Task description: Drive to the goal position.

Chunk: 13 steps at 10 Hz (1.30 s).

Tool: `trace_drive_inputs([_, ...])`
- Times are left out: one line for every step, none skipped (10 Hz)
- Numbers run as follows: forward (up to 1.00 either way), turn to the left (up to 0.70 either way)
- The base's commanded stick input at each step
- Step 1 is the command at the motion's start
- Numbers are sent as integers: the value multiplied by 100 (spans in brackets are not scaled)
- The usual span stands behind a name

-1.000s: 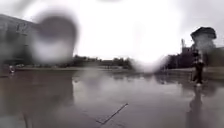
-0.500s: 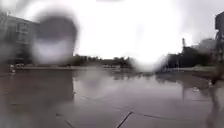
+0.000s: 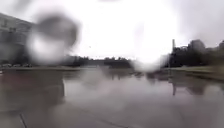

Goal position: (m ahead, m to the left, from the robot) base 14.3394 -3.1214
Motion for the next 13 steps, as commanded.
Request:
trace_drive_inputs([70,0])
trace_drive_inputs([70,0])
trace_drive_inputs([70,0])
trace_drive_inputs([70,0])
trace_drive_inputs([70,0])
trace_drive_inputs([70,0])
trace_drive_inputs([70,0])
trace_drive_inputs([70,0])
trace_drive_inputs([70,0])
trace_drive_inputs([70,0])
trace_drive_inputs([70,0])
trace_drive_inputs([70,0])
trace_drive_inputs([70,0])
